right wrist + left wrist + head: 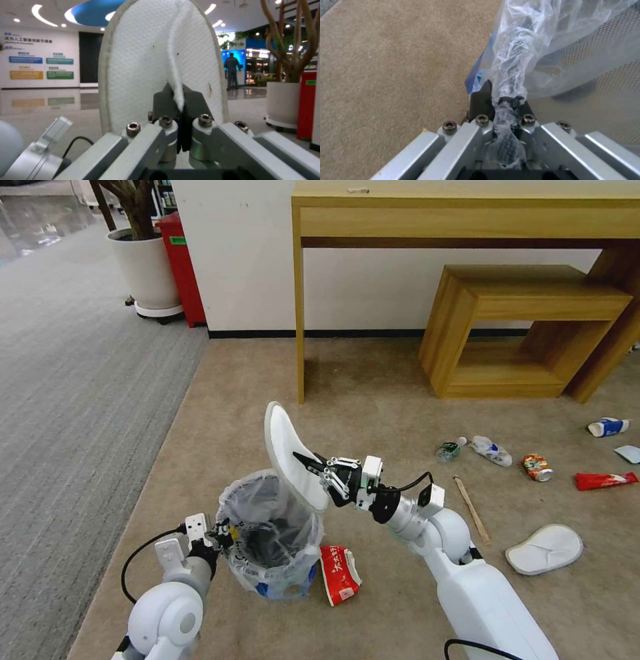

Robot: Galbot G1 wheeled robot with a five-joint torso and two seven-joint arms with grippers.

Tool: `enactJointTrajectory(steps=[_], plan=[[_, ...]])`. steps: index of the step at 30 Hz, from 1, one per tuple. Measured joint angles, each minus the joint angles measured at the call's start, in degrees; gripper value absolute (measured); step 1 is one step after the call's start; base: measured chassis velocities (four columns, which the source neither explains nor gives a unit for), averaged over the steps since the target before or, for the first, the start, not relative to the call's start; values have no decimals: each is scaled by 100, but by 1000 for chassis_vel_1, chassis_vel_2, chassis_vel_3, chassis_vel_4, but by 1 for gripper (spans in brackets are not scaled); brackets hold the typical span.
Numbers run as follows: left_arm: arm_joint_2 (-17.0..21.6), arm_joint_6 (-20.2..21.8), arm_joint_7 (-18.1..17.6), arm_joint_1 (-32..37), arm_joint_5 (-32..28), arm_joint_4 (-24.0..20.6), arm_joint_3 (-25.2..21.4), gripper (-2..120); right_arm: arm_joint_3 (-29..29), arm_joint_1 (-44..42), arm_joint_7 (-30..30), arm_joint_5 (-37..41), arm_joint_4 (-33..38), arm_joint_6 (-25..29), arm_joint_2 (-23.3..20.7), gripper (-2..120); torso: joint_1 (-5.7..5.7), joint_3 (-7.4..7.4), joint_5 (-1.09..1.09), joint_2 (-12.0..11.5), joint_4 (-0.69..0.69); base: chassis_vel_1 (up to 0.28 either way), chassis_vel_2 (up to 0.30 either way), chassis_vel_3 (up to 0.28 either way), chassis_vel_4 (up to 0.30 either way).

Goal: Pick up the trash bin and place the garbage on the floor into it.

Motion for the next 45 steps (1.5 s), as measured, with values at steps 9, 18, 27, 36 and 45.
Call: enactJointTrajectory(steps=[9,18,27,36,45], plan=[[12,189,-190,78,-440,-390,-218,1,-318,131,39,-2,-70,34,28,0,0,0,1,0,0,0,0,0,0],[-78,256,-247,72,-605,-593,-418,1,-574,250,89,-10,-147,56,92,0,0,0,1,0,1,0,0,0,0],[-52,400,-421,62,-878,-693,-348,1,-791,358,267,-9,-149,83,113,0,0,0,2,0,0,0,0,0,0],[-190,402,-421,39,-803,-693,-215,1,-1087,475,386,-12,-199,121,171,0,0,-1,1,0,0,0,0,0,0],[-223,395,-388,36,-728,-658,-196,1,-1232,513,428,-23,-213,126,212,0,0,-1,1,0,0,0,0,0,0]])
